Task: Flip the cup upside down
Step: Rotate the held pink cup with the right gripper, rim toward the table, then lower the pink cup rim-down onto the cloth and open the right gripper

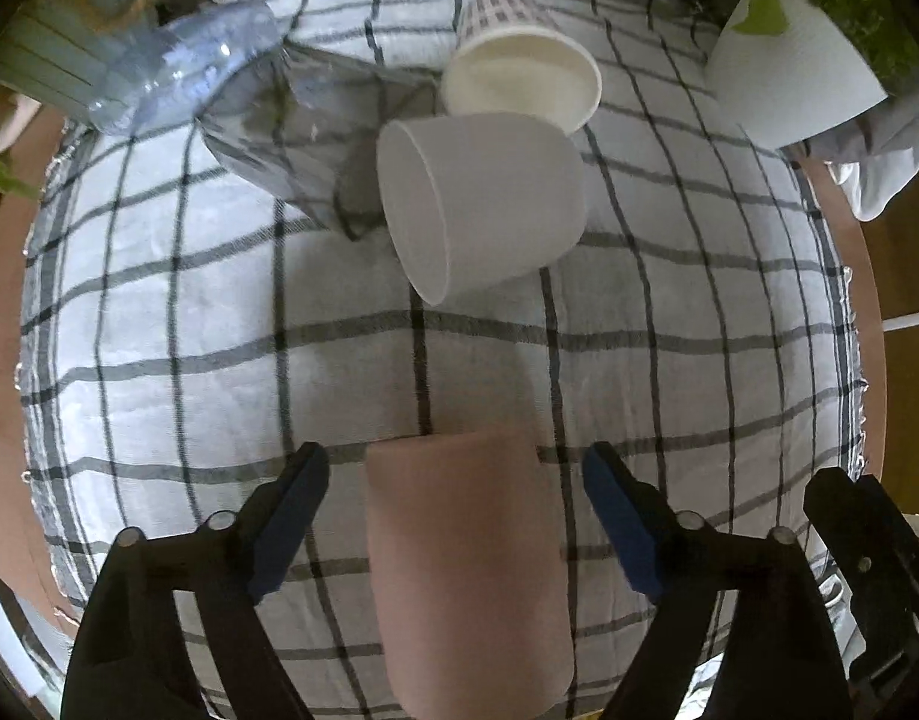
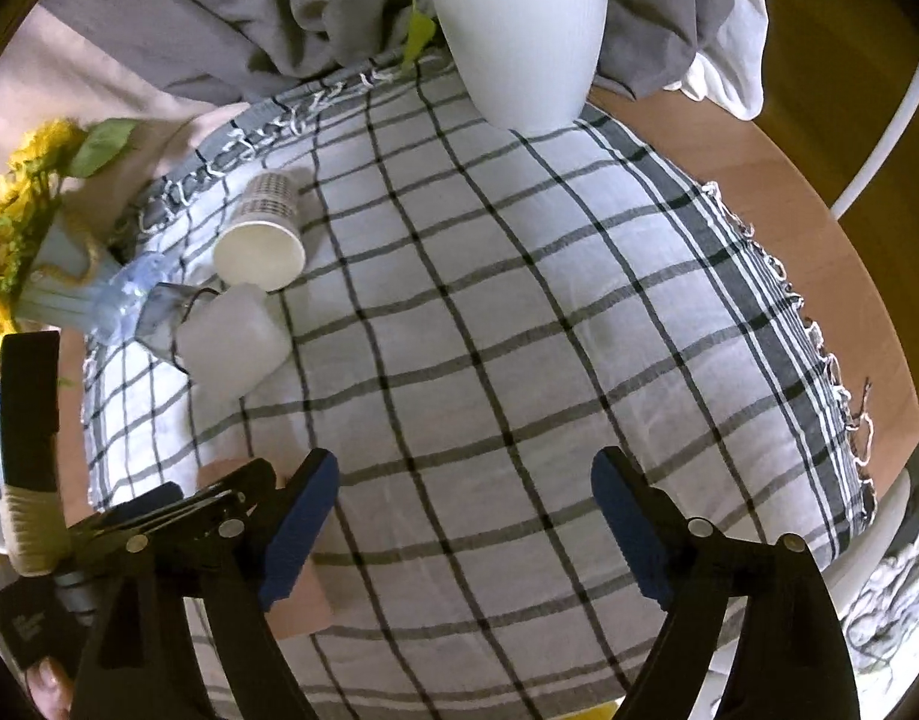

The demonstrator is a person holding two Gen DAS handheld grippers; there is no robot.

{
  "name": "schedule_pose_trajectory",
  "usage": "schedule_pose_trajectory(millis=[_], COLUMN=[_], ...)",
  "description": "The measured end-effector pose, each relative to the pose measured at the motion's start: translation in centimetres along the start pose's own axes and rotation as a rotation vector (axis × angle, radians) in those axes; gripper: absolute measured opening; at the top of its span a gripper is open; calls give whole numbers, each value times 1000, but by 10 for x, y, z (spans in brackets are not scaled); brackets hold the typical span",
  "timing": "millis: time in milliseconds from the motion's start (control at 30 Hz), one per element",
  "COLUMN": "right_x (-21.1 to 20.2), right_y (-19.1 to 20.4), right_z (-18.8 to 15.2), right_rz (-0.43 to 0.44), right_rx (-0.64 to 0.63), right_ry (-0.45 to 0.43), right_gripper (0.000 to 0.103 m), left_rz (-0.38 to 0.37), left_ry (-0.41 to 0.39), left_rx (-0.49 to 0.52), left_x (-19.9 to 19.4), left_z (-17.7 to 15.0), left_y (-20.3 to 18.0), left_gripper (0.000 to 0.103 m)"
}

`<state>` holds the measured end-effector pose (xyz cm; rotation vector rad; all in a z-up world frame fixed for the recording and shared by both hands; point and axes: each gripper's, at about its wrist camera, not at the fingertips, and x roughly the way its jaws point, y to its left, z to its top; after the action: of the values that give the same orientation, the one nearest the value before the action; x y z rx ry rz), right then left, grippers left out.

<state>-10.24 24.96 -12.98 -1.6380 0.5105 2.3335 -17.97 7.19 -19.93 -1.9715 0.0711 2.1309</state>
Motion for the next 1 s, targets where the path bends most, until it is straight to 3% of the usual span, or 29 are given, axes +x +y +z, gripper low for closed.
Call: schedule_pose_trajectory(millis=[167, 433, 633, 1000], right_x=[4, -2, -22, -36], right_y=[0, 0, 1, 0], right_z=[1, 1, 1, -2], right_rz=[-7, 18, 47, 29], right_rx=[-17, -12, -28, -68], right_ry=[10, 1, -45, -95], right_gripper=[86, 86, 86, 86], left_rz=[-17, -37, -15, 42], left_ry=[39, -17, -129, -248], left_rx=[-17, -37, 14, 115], left_x=[11, -12, -47, -59], left_z=[1, -12, -20, -32], left_y=[1, 7, 1, -20], left_gripper=[62, 62, 62, 62])
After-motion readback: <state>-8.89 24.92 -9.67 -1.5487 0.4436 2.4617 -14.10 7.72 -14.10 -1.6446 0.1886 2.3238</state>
